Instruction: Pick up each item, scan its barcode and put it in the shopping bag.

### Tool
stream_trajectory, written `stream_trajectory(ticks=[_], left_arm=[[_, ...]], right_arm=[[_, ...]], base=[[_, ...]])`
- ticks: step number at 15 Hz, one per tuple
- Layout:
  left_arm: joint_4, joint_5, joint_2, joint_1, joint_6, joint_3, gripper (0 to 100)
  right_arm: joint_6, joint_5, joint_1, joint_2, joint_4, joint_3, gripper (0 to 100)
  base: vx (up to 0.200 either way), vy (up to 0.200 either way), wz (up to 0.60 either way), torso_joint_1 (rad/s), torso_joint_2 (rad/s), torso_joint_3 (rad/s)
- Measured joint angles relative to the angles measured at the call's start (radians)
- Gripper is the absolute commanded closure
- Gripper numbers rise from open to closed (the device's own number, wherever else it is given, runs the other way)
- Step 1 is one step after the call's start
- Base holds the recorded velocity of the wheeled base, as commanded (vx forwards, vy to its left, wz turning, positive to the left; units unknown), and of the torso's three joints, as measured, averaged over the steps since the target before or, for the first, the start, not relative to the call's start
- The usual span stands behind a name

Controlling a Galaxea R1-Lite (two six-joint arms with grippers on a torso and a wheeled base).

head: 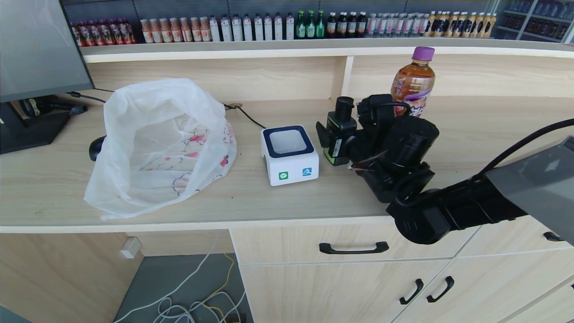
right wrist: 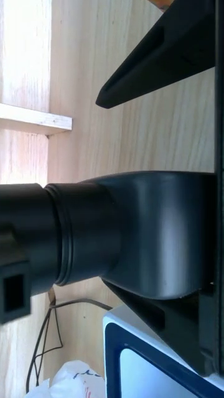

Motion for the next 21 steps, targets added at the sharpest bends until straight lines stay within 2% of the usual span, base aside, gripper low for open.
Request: stream_trajectory(ticks=[13, 14, 21], left_arm=[[0.0, 0.0, 0.0, 0.0, 0.0, 0.0, 0], [0.0, 0.0, 0.0, 0.0, 0.001, 0.0, 0], [0.0, 0.0, 0.0, 0.0, 0.0, 0.0, 0]], right_arm=[[0.0, 0.0, 0.0, 0.021, -0.001, 0.004, 0], [0.0, 0.0, 0.0, 0.022, -0.001, 0.004, 100], [0.0, 0.018, 0.0, 0.025, -0.014, 0.004, 100]], base=[[0.0, 0.0, 0.0, 0.0, 0.0, 0.0], [0.0, 0.0, 0.0, 0.0, 0.0, 0.0], [0.0, 0.0, 0.0, 0.0, 0.0, 0.0]])
